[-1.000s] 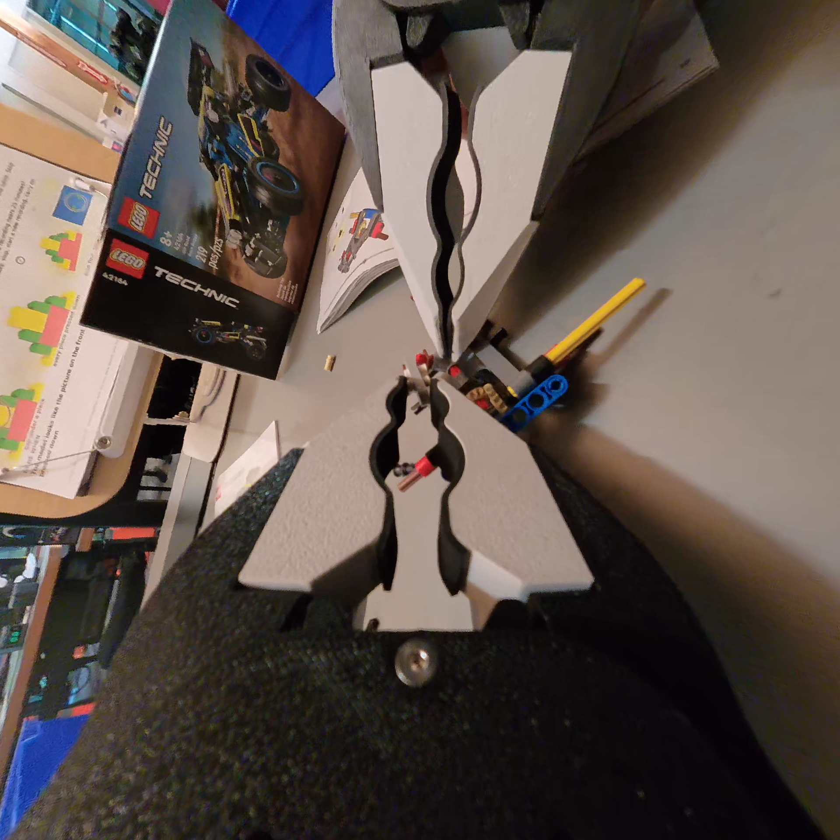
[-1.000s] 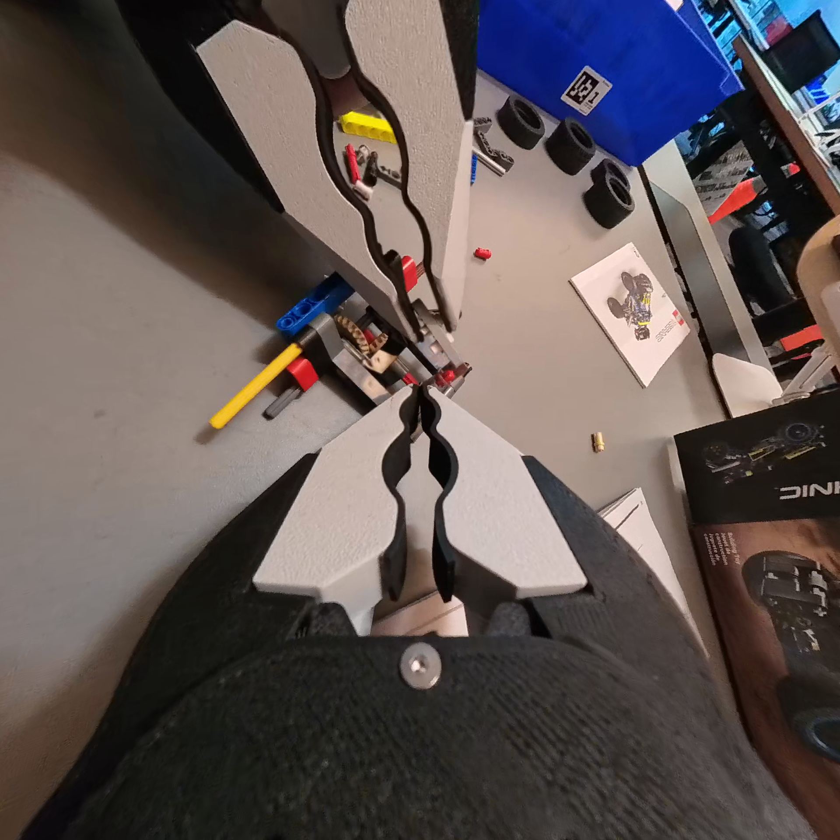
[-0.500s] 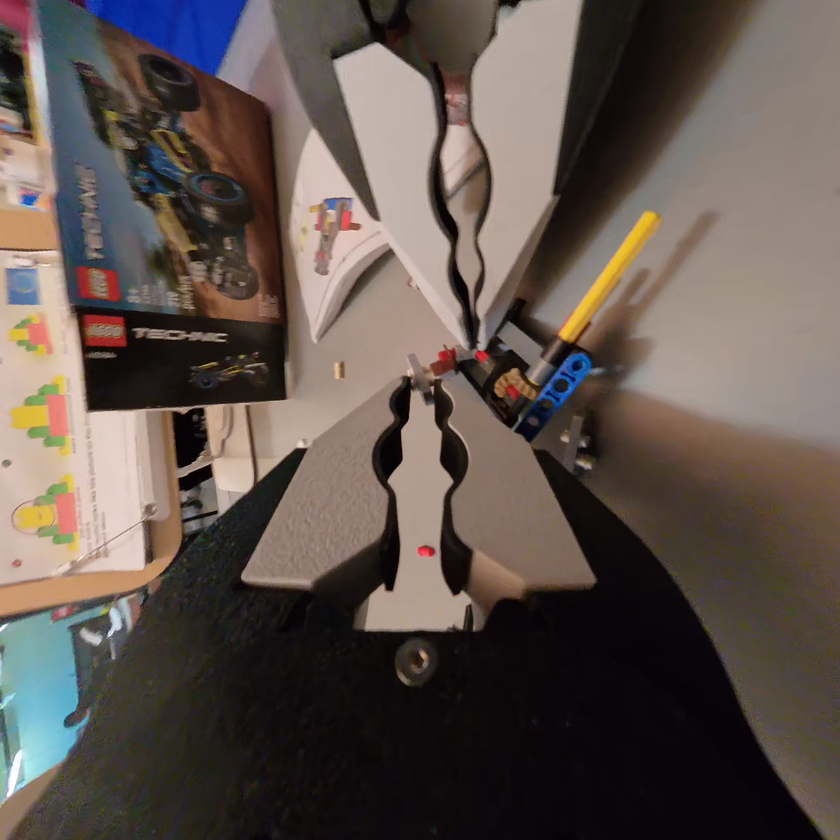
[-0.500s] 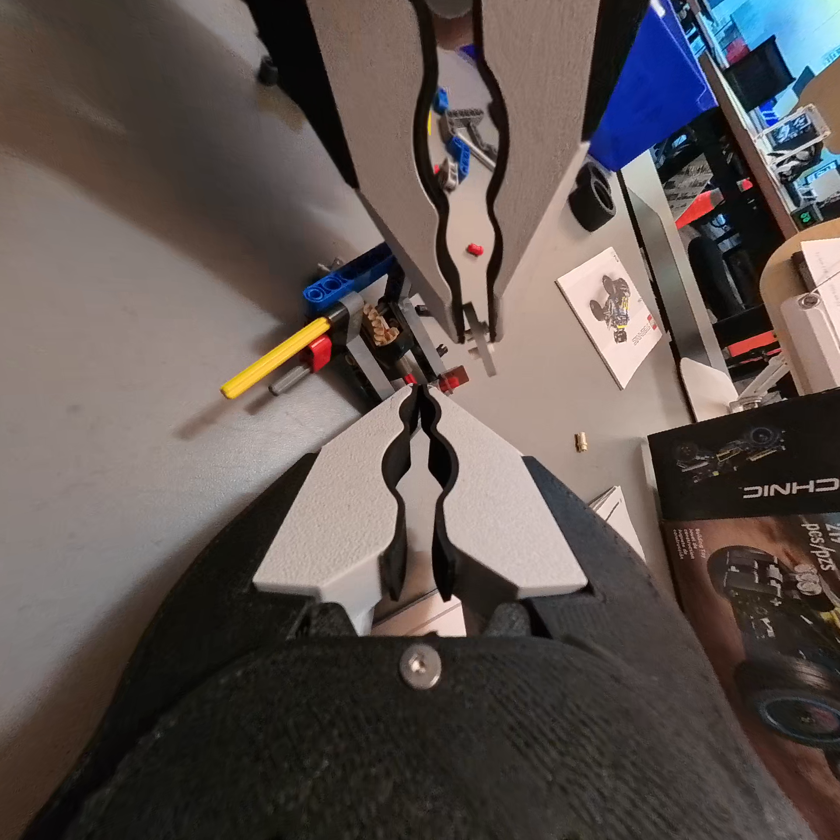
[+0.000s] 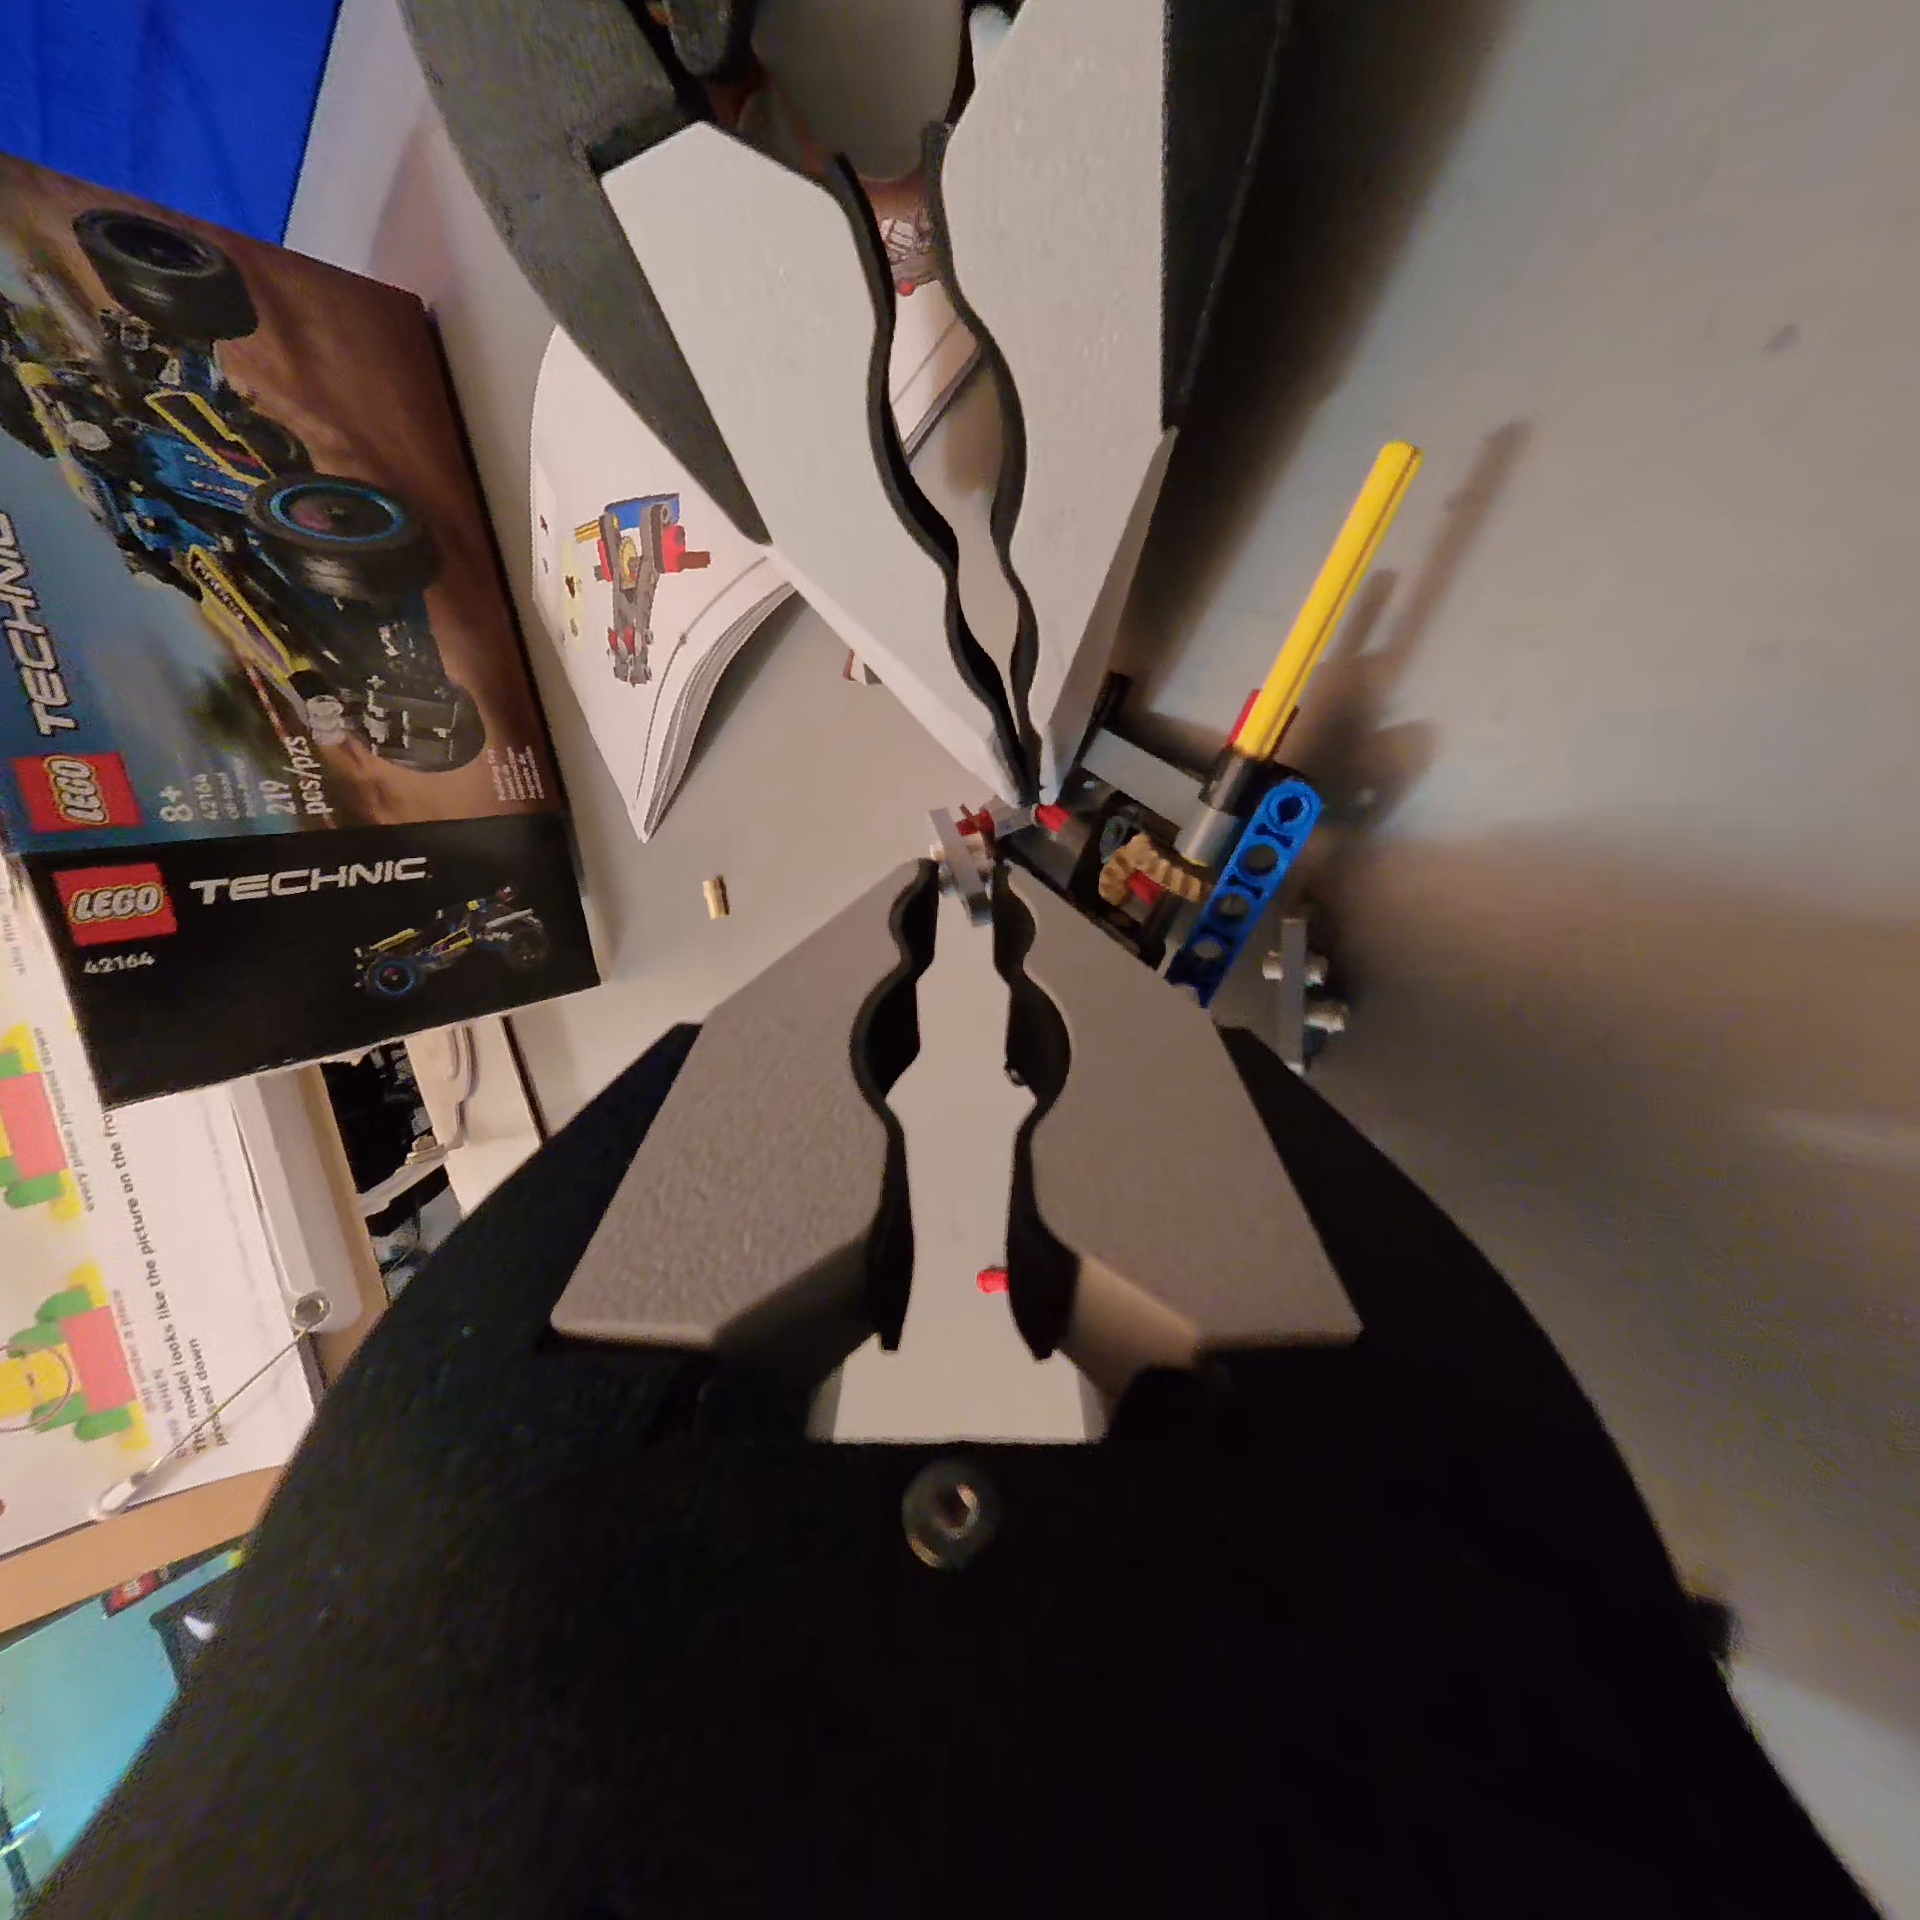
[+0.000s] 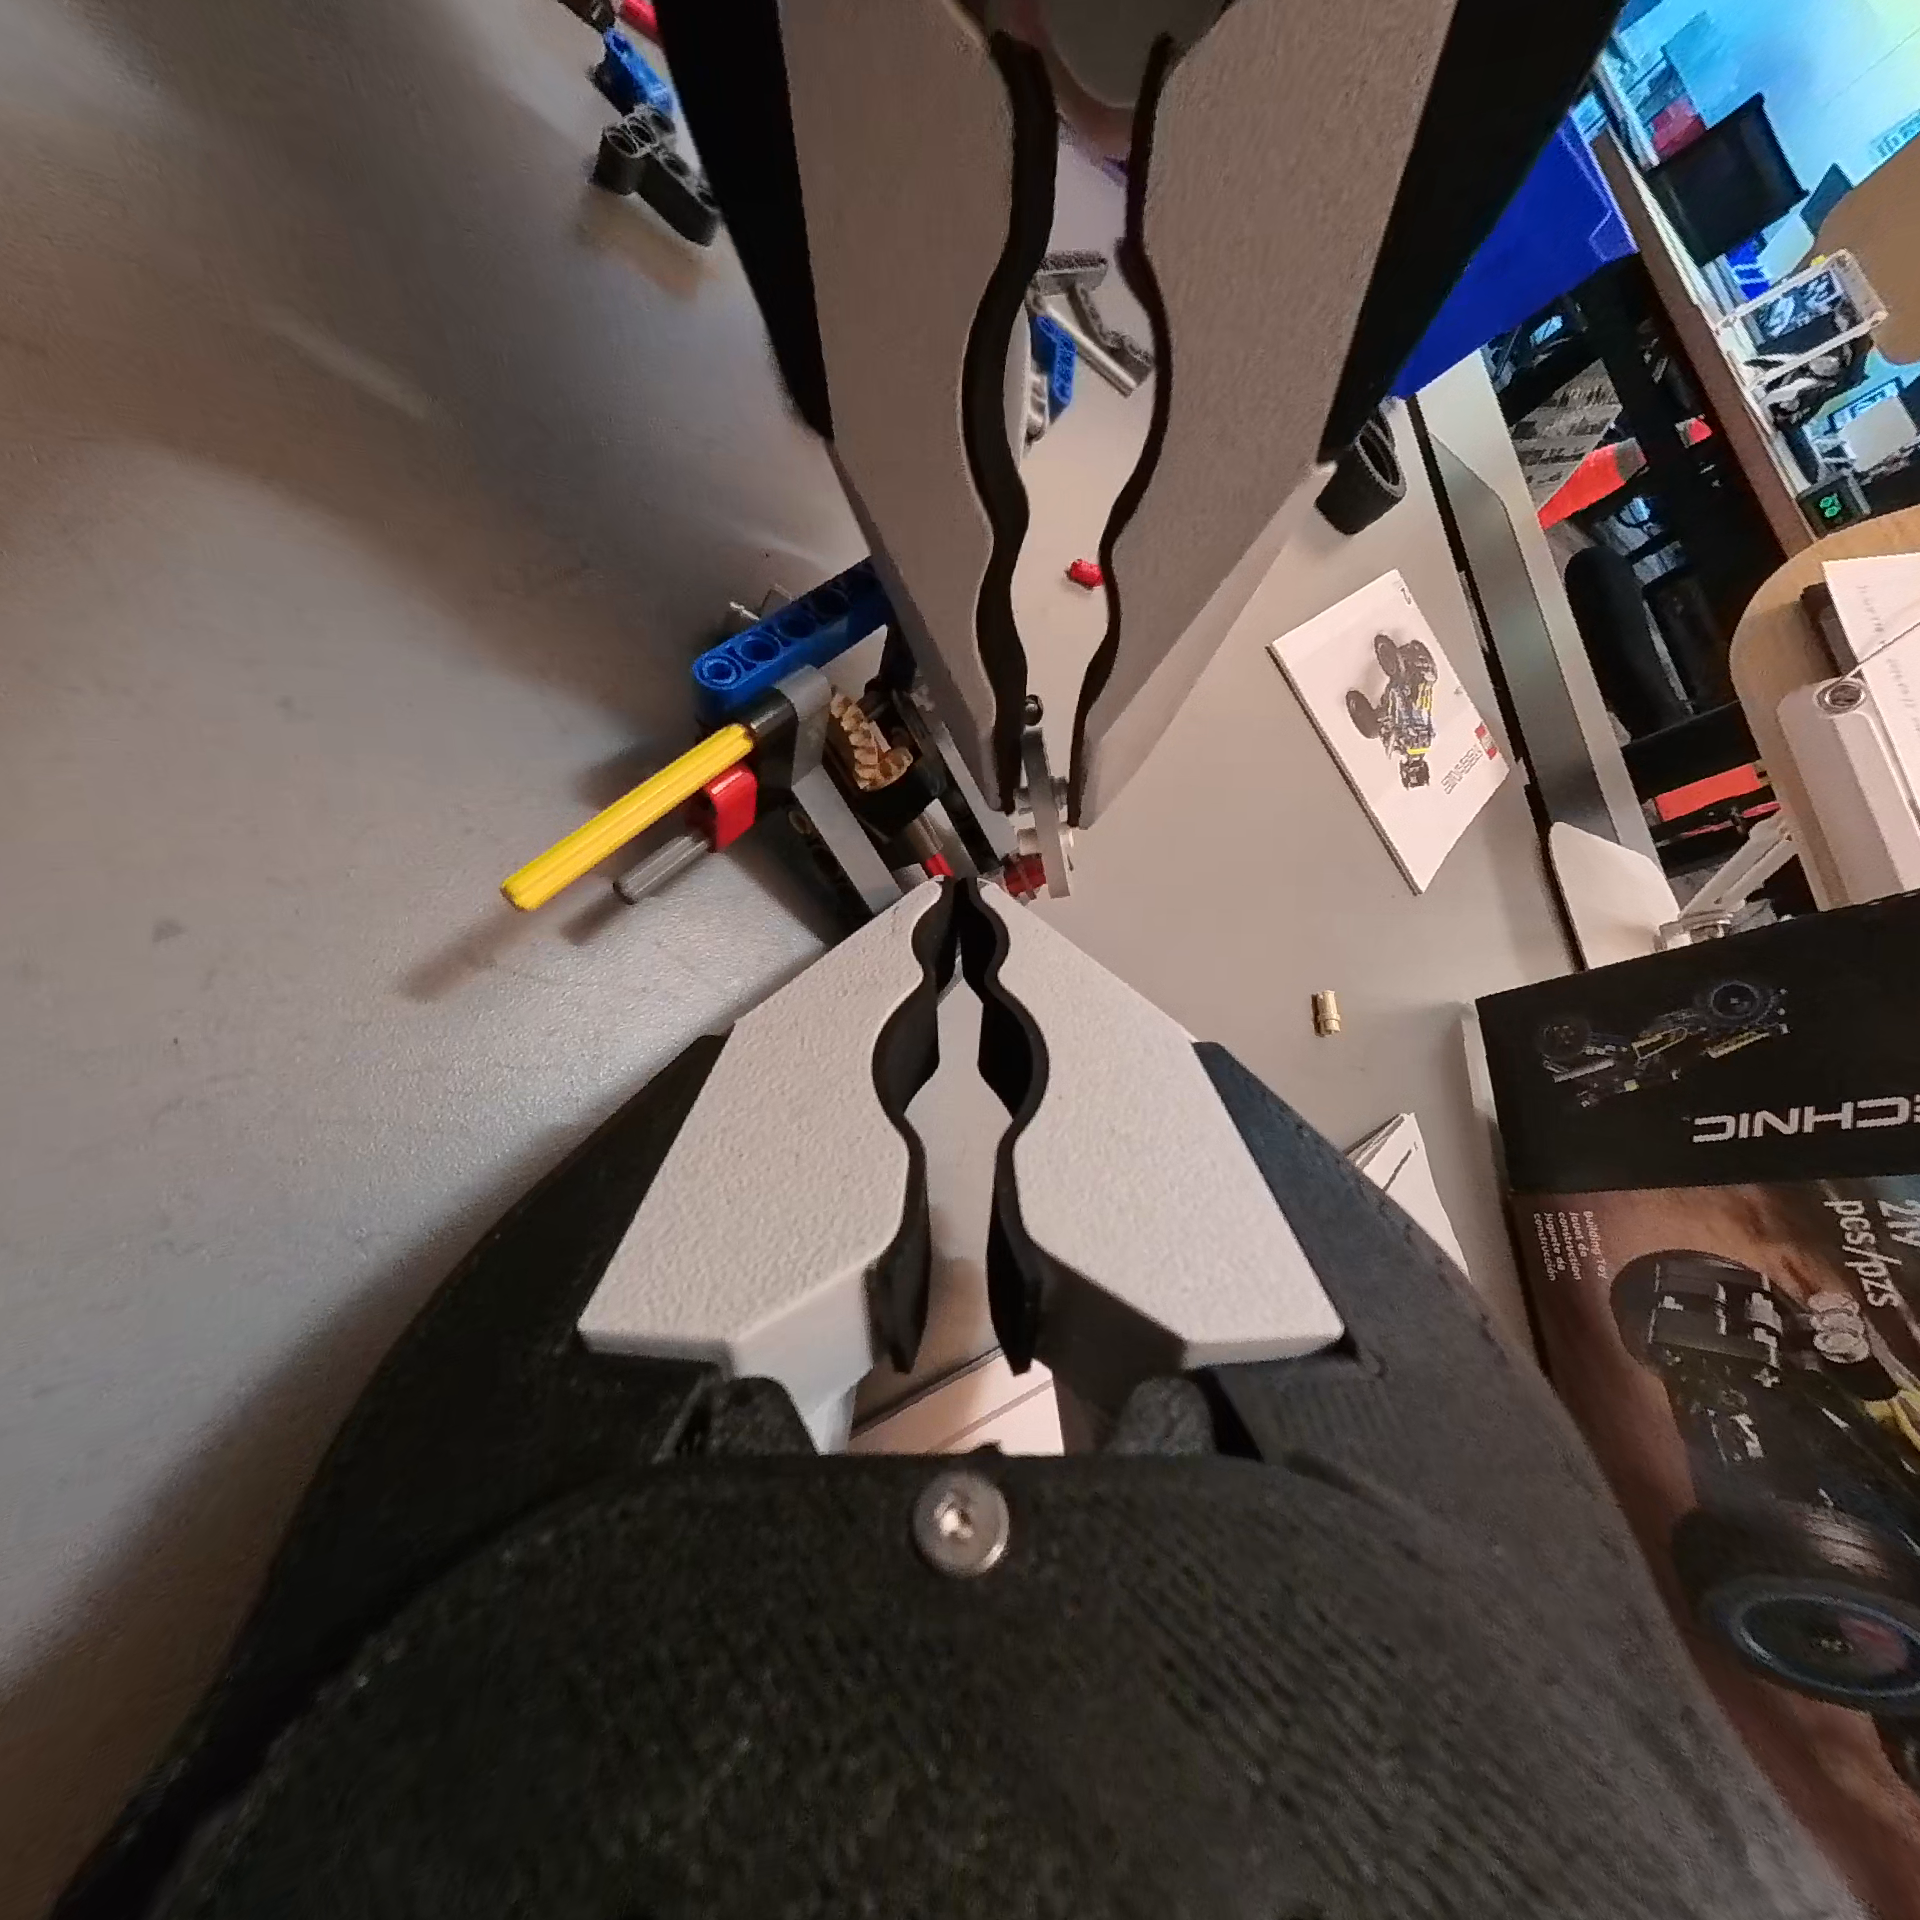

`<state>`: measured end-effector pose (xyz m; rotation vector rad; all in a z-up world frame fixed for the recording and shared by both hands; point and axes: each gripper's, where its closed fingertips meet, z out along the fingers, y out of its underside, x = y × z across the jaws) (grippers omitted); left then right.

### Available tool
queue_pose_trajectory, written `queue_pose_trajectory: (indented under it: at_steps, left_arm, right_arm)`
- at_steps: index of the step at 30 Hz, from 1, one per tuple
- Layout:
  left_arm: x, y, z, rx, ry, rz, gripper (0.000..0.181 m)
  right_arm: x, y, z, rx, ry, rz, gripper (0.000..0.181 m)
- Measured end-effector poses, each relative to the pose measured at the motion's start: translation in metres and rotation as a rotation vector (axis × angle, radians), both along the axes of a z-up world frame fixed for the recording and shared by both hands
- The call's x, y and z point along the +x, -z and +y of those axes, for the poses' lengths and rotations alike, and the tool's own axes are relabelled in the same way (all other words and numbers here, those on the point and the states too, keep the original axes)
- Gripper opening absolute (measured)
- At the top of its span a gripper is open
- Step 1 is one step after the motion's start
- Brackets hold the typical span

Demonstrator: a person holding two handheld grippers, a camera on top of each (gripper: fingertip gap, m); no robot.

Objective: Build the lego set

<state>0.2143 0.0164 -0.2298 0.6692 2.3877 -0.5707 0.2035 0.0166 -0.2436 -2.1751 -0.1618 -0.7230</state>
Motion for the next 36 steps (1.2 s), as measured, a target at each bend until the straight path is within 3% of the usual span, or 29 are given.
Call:
queue_pose_trajectory:
  at_steps: [1, 21, 28, 36]
  left_arm:
    - [0.0, 0.0, 0.001, 0.007, 0.007, 0.003, 0.008]
    - [-0.004, 0.002, 0.001, 0.13, 0.143, 0.085, 0.01]
    - [-0.006, 0.003, 0.003, 0.02, 0.13, 0.329, 0.011]
    - [-0.011, 0.003, 0.004, 0.008, 0.167, 0.528, 0.015]
  right_arm:
    - [0.0, 0.0, 0.0, 0.0, -0.001, 0.002, 0.0]
    - [0.0, 0.0, 0.0, -0.001, -0.001, -0.006, 0.0]
    - [-0.001, 0.001, 0.0, -0.001, -0.004, -0.005, 0.0]
    - [-0.002, 0.001, 0.0, -0.002, -0.007, -0.015, 0.0]
